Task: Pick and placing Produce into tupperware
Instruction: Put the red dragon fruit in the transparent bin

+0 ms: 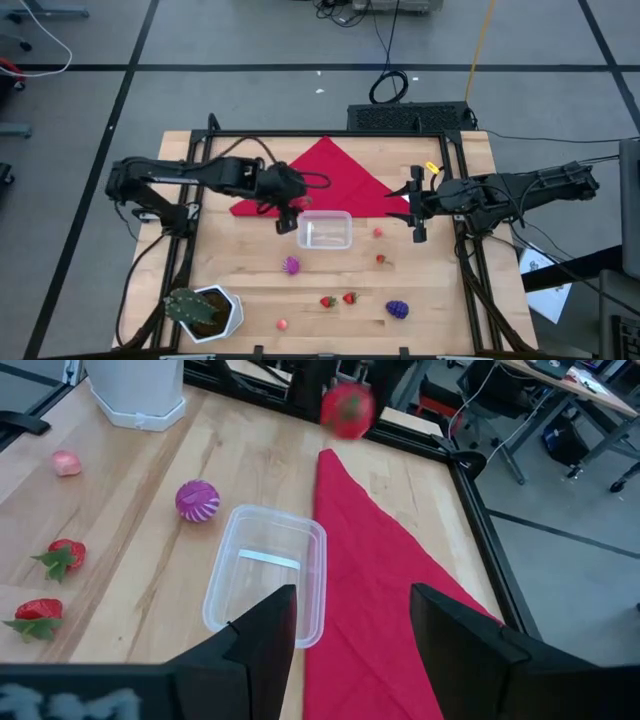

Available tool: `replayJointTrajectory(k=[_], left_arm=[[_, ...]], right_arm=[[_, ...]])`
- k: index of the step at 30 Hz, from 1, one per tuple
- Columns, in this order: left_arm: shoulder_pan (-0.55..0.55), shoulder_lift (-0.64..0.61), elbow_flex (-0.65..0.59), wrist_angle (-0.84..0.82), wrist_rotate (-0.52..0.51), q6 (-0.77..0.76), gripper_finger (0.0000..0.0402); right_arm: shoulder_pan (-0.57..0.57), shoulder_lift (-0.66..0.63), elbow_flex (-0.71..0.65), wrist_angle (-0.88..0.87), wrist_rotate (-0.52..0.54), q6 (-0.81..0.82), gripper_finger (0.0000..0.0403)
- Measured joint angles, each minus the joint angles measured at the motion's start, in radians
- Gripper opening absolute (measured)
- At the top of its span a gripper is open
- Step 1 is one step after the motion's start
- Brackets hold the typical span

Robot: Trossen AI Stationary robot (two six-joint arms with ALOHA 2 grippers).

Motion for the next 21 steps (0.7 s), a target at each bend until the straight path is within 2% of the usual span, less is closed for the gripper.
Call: replayJointTrajectory(k=[7, 21], left_arm=[[0.0, 0.145, 0.0, 0.02, 0.131, 0.008, 0.0241], [-0.001, 0.297, 0.0, 0.039, 0.135, 0.041, 0.0241]], right_arm=[[0.0, 0.0, 0.0, -0.001, 0.0, 0.0, 0.0187], [0.0, 0.0, 0.0, -0.002, 0.0, 0.0, 0.0187]])
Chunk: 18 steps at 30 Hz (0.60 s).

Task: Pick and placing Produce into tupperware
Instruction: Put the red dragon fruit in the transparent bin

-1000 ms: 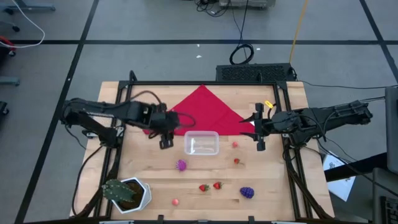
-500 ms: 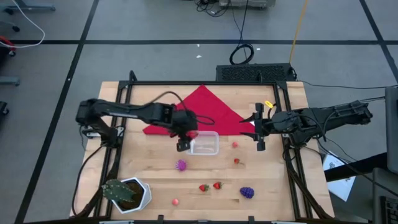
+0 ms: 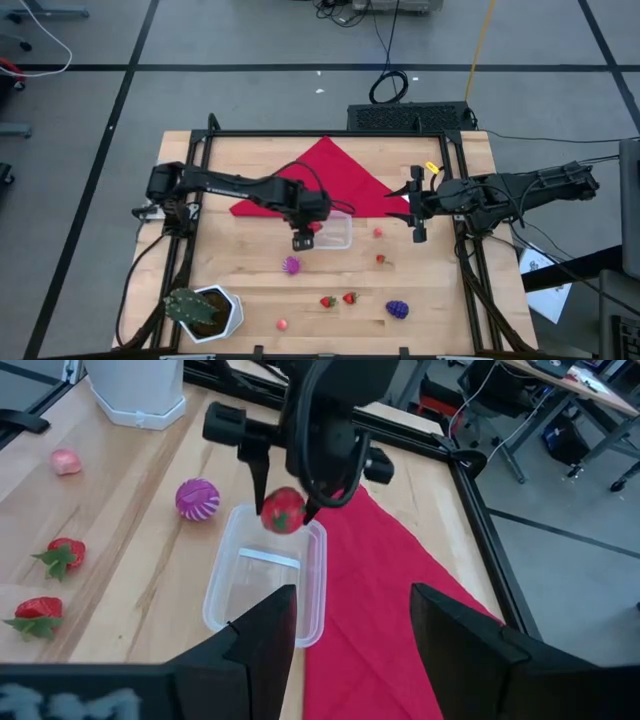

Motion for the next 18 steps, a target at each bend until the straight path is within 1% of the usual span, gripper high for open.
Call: replayJointTrajectory(k=[9, 18], left_arm=[[-0.002, 0.039, 0.0, 0.056, -0.009, 0.034, 0.0241], [-0.005, 0.072, -0.001, 0.048, -0.009, 0.038, 0.0241]], right_arm=[[0.0, 0.0, 0.0, 0.0, 0.0, 0.0, 0.0187], [0.0, 0.0, 0.0, -0.008, 0.0, -0.001, 0.0187]])
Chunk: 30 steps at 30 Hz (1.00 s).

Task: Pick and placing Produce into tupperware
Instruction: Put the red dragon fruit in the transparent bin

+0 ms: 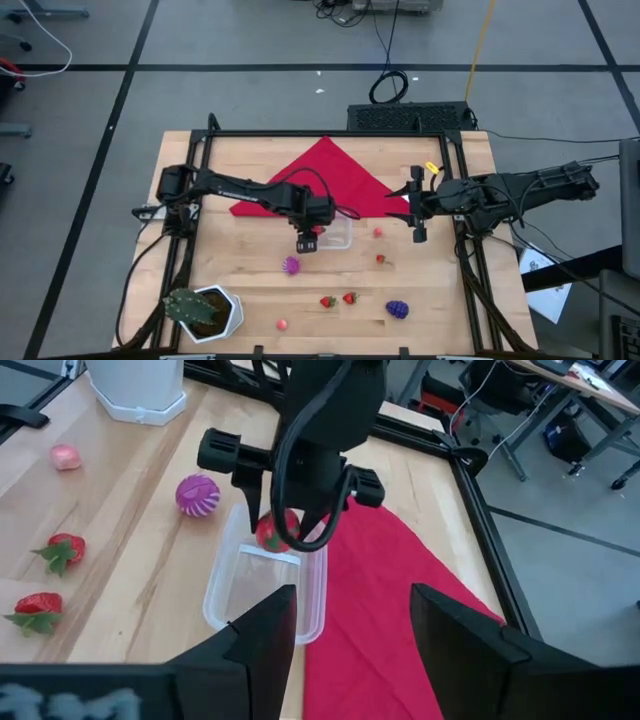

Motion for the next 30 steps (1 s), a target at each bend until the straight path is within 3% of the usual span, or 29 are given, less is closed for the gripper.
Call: replayJointTrajectory(k=[30], left_arm=[[-0.019, 0.0, -0.011, 0.054, -0.064, 0.037, 0.0241]], right_arm=[[0.0, 0.0, 0.0, 0.009, 0.01, -0.06, 0.0187]])
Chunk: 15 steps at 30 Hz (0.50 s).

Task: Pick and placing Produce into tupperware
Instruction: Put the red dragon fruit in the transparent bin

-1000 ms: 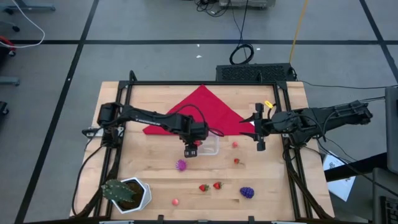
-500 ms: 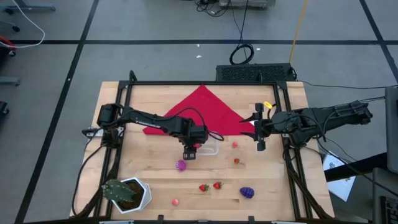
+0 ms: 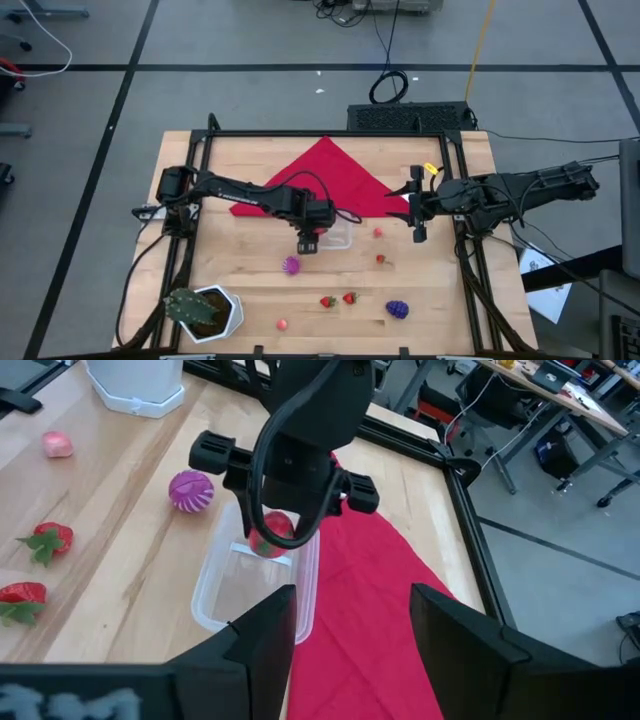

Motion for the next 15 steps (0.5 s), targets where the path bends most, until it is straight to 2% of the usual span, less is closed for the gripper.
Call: replayJointTrajectory(k=[15], left_arm=[[0.009, 0.0, -0.074, 0.03, 0.008, -0.008, 0.0241]], right_arm=[[0.0, 0.0, 0.0, 0.0, 0.0, 0.0, 0.0187]])
